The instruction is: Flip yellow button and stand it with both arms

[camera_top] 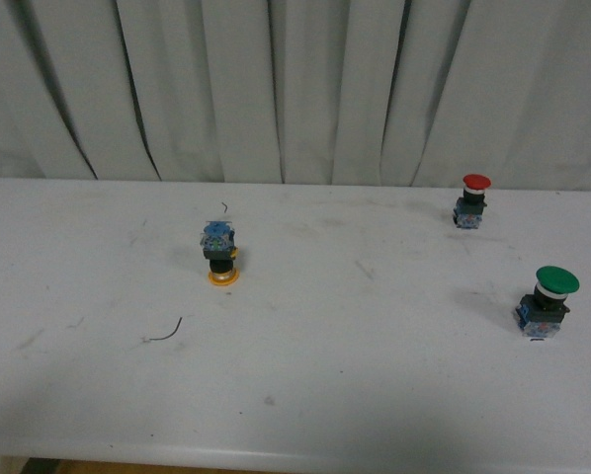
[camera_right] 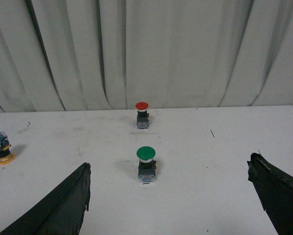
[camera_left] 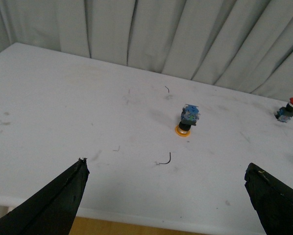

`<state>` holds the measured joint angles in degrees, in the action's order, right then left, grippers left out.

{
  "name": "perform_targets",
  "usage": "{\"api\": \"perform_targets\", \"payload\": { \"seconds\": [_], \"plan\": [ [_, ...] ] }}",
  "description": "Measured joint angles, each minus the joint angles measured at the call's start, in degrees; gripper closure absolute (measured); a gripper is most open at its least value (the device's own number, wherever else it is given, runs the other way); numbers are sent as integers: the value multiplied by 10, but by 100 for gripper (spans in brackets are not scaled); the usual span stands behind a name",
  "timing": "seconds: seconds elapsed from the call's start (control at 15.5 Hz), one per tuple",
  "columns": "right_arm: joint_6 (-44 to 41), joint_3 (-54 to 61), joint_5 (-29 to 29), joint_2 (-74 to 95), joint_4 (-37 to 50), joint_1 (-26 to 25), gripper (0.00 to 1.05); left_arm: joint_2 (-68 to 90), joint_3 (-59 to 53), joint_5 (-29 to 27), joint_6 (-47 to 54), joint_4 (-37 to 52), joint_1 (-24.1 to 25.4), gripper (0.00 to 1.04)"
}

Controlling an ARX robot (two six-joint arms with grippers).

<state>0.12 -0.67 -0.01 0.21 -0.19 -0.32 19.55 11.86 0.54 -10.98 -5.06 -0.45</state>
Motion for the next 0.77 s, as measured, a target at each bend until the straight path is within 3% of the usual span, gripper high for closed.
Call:
{"api": "perform_targets", "payload": {
  "seconds": [0.13, 0.32, 0.52, 0.77],
  "plan": [
    [0, 0, 0, 0, 0, 0, 6, 146, 17, 8, -2, 125, -12, 7],
    [0, 0, 0, 0, 0, 0, 6, 406, 129, -5, -2, 295, -52, 7],
    [0, 0, 0, 0, 0, 0, 6, 652, 272, -12, -1, 305, -87, 7],
    [0, 0, 0, 0, 0, 0, 6, 846, 457, -25, 15, 244, -116, 7]
  ]
}}
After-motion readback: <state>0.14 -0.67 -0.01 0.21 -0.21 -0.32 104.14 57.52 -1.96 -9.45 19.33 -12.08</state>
